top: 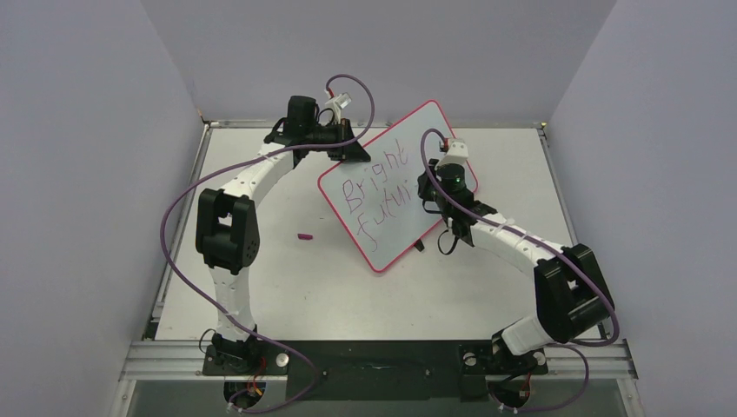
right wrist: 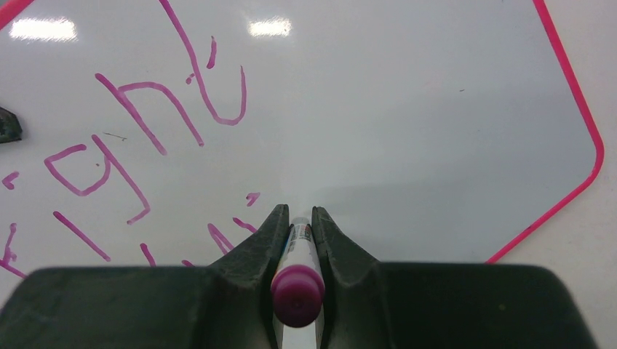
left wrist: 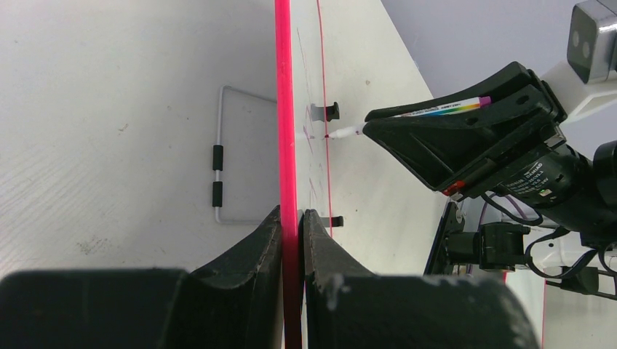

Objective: Write a sentence on the whiteboard

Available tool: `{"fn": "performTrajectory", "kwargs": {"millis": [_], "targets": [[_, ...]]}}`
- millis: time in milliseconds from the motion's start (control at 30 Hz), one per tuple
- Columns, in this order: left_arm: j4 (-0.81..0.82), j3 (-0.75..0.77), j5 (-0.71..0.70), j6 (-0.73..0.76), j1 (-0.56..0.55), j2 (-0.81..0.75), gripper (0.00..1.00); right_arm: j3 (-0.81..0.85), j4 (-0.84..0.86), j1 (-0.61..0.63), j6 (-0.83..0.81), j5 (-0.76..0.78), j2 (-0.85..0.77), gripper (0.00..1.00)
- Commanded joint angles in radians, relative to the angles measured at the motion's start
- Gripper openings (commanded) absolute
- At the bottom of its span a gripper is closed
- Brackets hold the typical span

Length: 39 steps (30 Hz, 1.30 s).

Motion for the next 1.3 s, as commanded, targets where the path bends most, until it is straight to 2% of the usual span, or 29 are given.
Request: {"fn": "performTrajectory", "kwargs": {"millis": [0,567,867,1267], "targets": [[0.077,0.009,0.026,0.045,-0.01,-0.054,0.0,0.015,0.071,-0.007,0.016,-0.018,0.015,0.0],[0.076,0.012,0.025,0.044,-0.01,-0.045,0.0,0.028,0.082,-0.06,0.023,-0.036,0.076,0.0],[0.075,0.013,0.025,0.043,-0.01,-0.042,0.0,0.077,0.075,-0.059,0.029,-0.056,0.091,0.0],[0.075,0.012,0.026,0.044,-0.01,-0.043,0.0,0.046,0.092,-0.045,0.051,-0.093,0.074,0.0]]}}
